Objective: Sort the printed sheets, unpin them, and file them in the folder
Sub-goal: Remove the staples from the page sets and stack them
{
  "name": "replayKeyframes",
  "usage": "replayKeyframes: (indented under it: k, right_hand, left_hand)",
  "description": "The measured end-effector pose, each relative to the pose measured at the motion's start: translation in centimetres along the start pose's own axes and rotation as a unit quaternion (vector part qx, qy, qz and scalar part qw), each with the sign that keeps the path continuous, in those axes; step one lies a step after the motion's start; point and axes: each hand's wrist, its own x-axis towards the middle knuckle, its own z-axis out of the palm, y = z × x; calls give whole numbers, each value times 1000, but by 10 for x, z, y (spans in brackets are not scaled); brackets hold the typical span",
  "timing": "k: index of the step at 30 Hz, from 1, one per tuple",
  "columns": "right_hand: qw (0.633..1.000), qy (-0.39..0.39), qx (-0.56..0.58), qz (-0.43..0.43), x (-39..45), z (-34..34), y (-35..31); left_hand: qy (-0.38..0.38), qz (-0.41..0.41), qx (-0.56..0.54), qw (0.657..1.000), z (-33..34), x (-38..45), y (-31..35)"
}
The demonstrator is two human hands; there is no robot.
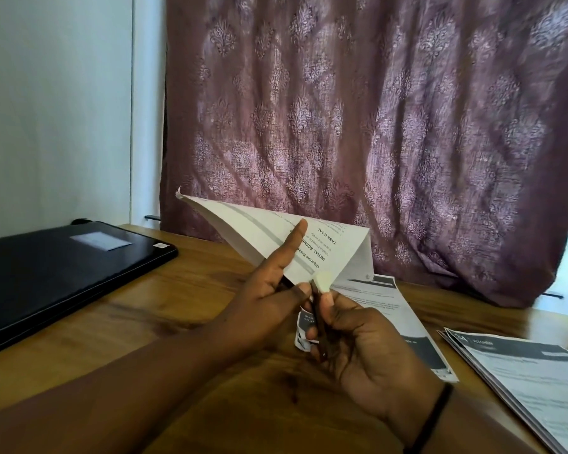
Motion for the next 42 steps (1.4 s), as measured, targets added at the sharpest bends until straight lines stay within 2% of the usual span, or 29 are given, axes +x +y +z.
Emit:
replayKeyframes:
  k: [7,12,14,18,21,23,25,27,29,31,33,35,37,39,42]
  right_hand:
    - [1000,5,12,-18,0,2,4]
    - [998,-53,30,25,2,-8,0]
    - [998,-49,27,31,5,-16,-4]
    - [997,65,36,-34,20,-41,-15]
    - [977,173,58,-110,28,-67,-29]
    - [961,215,80,-156,28,-85,-39]
    - [950,235,96,-183,25,-99,-49]
    - [952,231,100,-172,23,-108,-56]
    - [961,219,87,-142,25,-114,-57]
    - [970,206,51,-118,27,-113,-52]
    - [976,194,-16,-99,29,-105,-44]
    - [969,200,-121,-84,32,-94,-37]
    - [936,212,-268,-83,35,-84,-30]
    - [893,196,-390,-108,39,-79,-24]
    - [847,197,-473,-143,41,-87,-23]
  left_hand:
    - [-16,2,-55,998,-1,1,-4]
    - [23,-22,-107,994,-10,8,-11]
    - [56,-27,-120,991,-14,12,-10]
    - [146,-60,-122,980,-25,19,-3]
    - [196,-76,-166,964,-34,23,7]
    - [192,-93,-232,949,-48,27,17]
    - [143,-113,-304,935,-69,28,29]
    - [85,-129,-329,932,-92,25,40]
    - [51,-202,-257,944,-114,21,41]
    - [15,-311,-93,946,-131,12,32]
    - [-33,-400,76,913,-144,5,15]
    - [-54,-448,202,869,-150,5,0]
    - [-38,-438,259,860,-152,9,-10]
    - [-25,-394,329,858,-154,13,-19]
    - [-12,-302,431,850,-157,15,-32]
